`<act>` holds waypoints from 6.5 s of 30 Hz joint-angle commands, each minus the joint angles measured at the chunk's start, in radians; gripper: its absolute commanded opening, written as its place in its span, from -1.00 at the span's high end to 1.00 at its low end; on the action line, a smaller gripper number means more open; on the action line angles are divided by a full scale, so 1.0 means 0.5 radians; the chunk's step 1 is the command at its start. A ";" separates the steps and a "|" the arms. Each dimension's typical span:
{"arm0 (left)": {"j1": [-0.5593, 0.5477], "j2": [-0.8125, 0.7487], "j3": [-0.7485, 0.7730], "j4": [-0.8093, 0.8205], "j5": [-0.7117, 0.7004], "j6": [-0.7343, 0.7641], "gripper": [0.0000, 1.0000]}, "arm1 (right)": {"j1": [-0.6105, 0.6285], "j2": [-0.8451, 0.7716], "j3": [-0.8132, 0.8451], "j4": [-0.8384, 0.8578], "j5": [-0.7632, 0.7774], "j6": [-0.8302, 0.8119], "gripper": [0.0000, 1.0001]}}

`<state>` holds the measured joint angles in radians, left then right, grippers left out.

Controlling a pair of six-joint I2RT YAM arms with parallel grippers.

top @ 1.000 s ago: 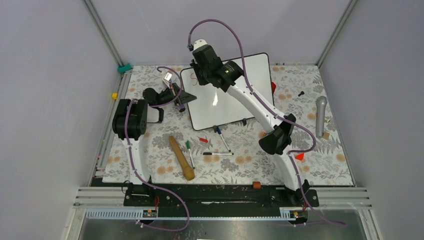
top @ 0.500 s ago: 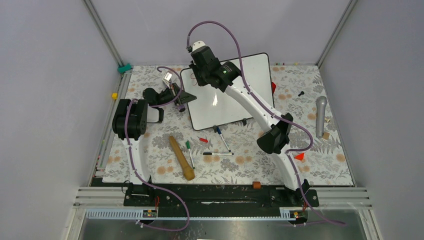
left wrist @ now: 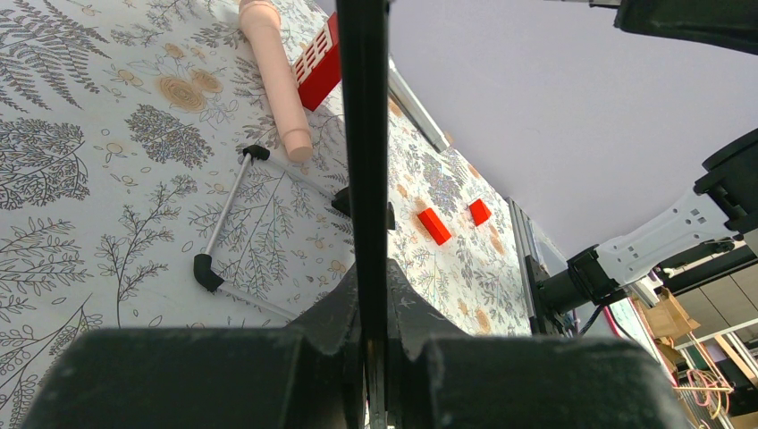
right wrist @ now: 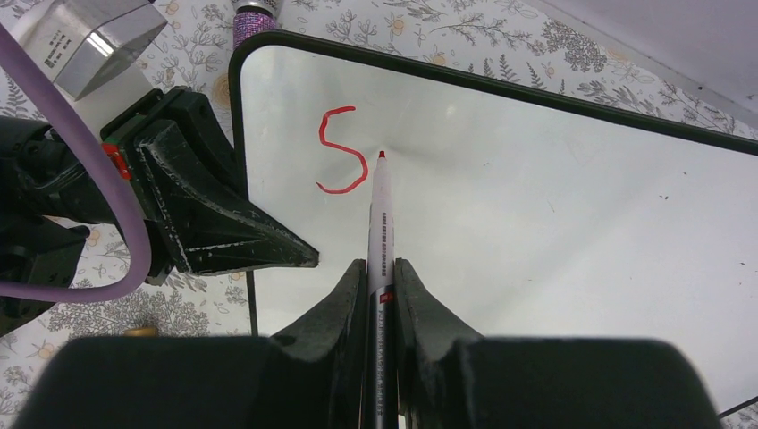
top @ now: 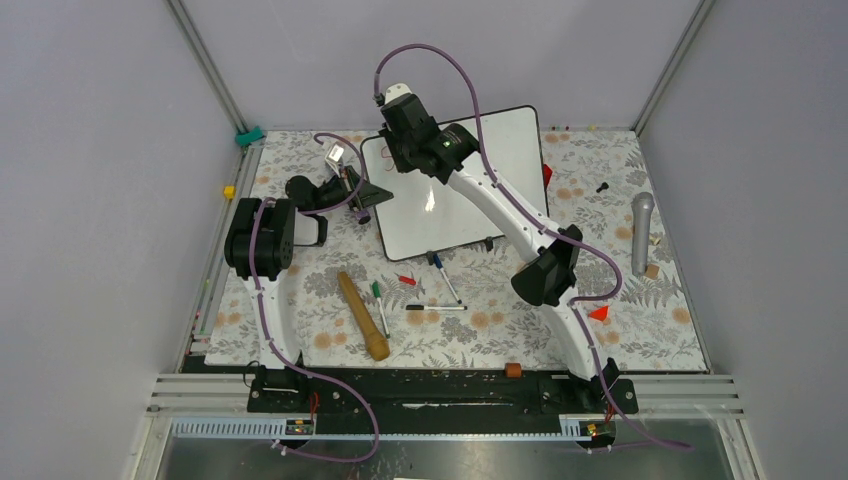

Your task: Write a sentence on the whiteboard

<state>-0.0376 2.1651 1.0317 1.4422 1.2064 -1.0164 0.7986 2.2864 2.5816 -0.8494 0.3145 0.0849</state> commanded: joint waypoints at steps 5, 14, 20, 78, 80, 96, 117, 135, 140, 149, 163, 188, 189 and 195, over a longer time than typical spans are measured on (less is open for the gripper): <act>-0.026 -0.023 -0.025 0.067 0.172 0.103 1.00 | -0.020 0.051 0.064 -0.030 0.070 -0.030 1.00; -0.026 -0.023 -0.023 0.067 0.171 0.105 1.00 | -0.021 0.066 0.062 -0.079 0.061 -0.029 1.00; -0.026 -0.023 -0.025 0.067 0.172 0.108 1.00 | -0.021 0.063 0.045 -0.137 0.049 -0.025 1.00; -0.026 -0.029 -0.031 0.067 0.167 0.113 1.00 | -0.053 0.058 0.098 0.005 0.142 -0.092 1.00; -0.026 -0.029 -0.031 0.067 0.170 0.113 1.00 | -0.055 0.055 0.099 -0.017 0.153 -0.096 1.00; -0.026 -0.030 -0.032 0.067 0.168 0.115 1.00 | -0.062 0.045 0.061 -0.122 0.146 -0.081 1.00; -0.026 -0.032 -0.035 0.067 0.169 0.116 1.00 | -0.063 0.032 -0.014 -0.224 0.086 -0.065 1.00; -0.025 -0.035 -0.035 0.067 0.170 0.120 1.00 | -0.059 0.102 0.099 -0.086 0.093 -0.093 1.00; -0.026 -0.035 -0.036 0.067 0.168 0.119 1.00 | -0.062 0.102 0.119 -0.053 0.109 -0.106 1.00; -0.025 -0.034 -0.036 0.067 0.168 0.119 1.00 | -0.061 0.096 0.141 -0.003 0.090 -0.115 1.00; -0.026 -0.035 -0.040 0.067 0.169 0.122 1.00 | -0.074 0.062 0.097 0.025 0.201 -0.133 1.00; -0.026 -0.039 -0.043 0.066 0.165 0.127 1.00 | -0.079 0.004 -0.001 -0.165 0.189 -0.109 1.00; -0.025 -0.041 -0.044 0.067 0.165 0.126 1.00 | -0.079 0.005 -0.005 -0.174 0.187 -0.106 1.00; -0.026 -0.040 -0.045 0.067 0.166 0.126 1.00 | -0.081 0.004 -0.039 -0.212 0.150 -0.098 1.00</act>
<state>-0.0372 2.1651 1.0317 1.4239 1.1988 -1.0187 0.7826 2.3074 2.5847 -0.9081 0.3763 0.0353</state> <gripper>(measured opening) 0.068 0.180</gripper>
